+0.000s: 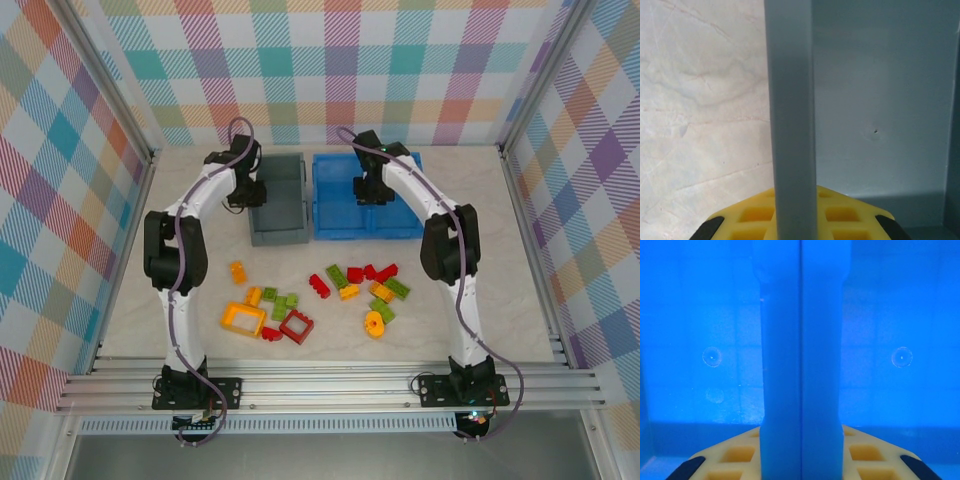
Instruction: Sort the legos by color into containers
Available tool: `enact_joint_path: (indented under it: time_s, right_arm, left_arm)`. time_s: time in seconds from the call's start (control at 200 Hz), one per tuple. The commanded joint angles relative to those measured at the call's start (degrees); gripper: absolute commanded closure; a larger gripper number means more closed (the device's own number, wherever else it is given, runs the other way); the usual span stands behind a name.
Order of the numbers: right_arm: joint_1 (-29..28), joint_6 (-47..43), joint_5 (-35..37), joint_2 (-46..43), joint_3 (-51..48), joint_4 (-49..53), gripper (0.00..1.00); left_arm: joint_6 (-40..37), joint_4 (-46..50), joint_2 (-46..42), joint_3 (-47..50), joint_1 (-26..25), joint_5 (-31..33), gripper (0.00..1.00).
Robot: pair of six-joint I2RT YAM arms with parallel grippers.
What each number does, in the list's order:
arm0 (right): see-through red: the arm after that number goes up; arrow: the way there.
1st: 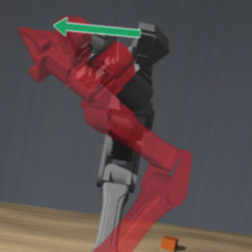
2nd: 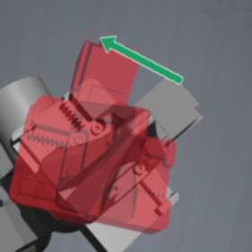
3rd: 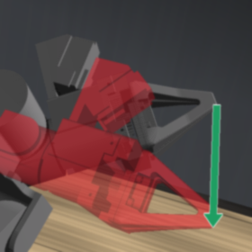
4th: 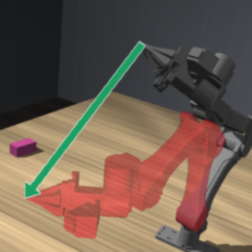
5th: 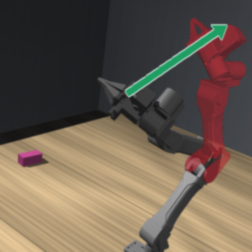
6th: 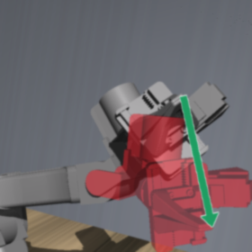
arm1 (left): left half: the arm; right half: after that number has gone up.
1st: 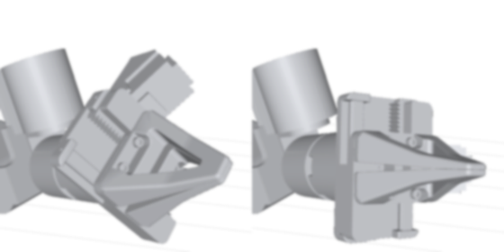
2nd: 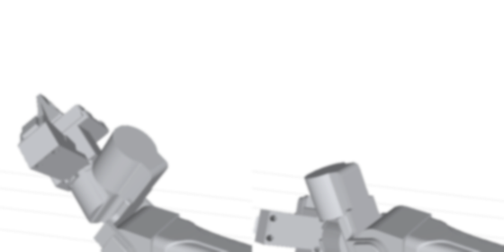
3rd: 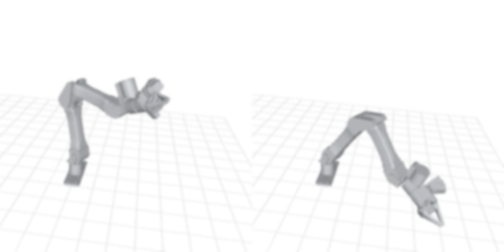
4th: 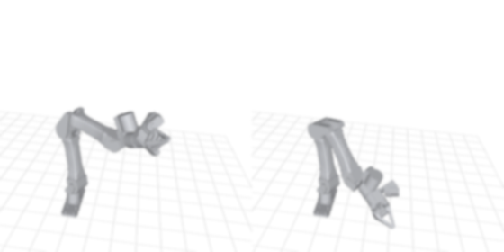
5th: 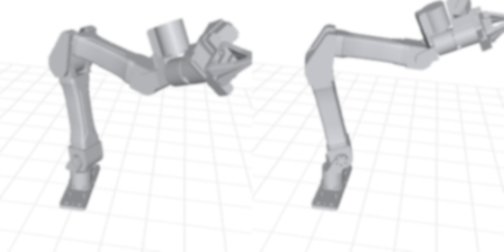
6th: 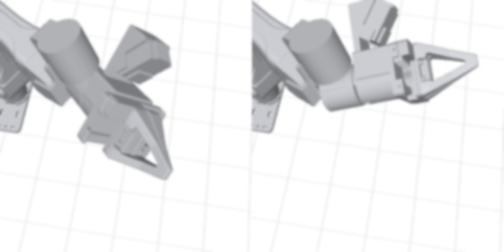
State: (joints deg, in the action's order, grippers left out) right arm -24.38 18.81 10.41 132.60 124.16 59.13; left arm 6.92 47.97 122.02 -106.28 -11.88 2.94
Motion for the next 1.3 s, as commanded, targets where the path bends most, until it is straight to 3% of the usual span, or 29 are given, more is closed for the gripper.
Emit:
enact_joint_path:
  time_s: [0.0, 0.12, 0.37, 0.555, 0.785, 1.015, 1.16, 1.295]
  right_arm:
    - [-0.27, -1.70, -5.09, 1.67, 4.02, 0.55, 0.82]
    - [-0.36, -1.85, -7.77, 2.08, 4.10, 0.38, 0.78]
    - [-1.11, -0.02, -9.27, 0.44, 2.41, -0.07, 0.69]
    - [-1.10, 1.55, -7.85, -0.99, 2.10, 0.15, 0.49]
    - [-1.10, 2.37, -4.96, -8.51, 0.21, -2.25, 0.40]
    - [-1.32, 1.42, -4.97, -19.40, -4.41, -5.83, 0.38]
    - [-4.34, -2.66, -13.94, -34.03, -20.91, -17.11, 0.36]
    - [-12.87, -6.35, -22.20, -47.92, -38.52, -25.68, 0.34]
  left_arm:
    - [-1.99, 1.50, 1.19, -2.62, -0.07, 0.05, 1.00]
    - [-2.52, 1.07, 1.16, -1.98, -0.12, -0.47, 1.00]
    - [-1.64, 0.54, -1.06, -1.77, -0.95, -0.37, 0.81]
    - [-1.33, 2.28, -3.19, -2.63, -0.95, 1.27, 0.59]
    - [3.87, 3.52, -11.08, -1.62, -0.91, 7.72, 0.37]
    - [14.87, 6.56, -22.87, 4.73, -0.81, 11.95, 0.37]
    - [26.06, 6.98, -36.69, 19.16, -1.48, 6.10, 0.43]
    - [36.05, 6.53, -51.10, 37.88, -6.16, 3.14, 0.48]
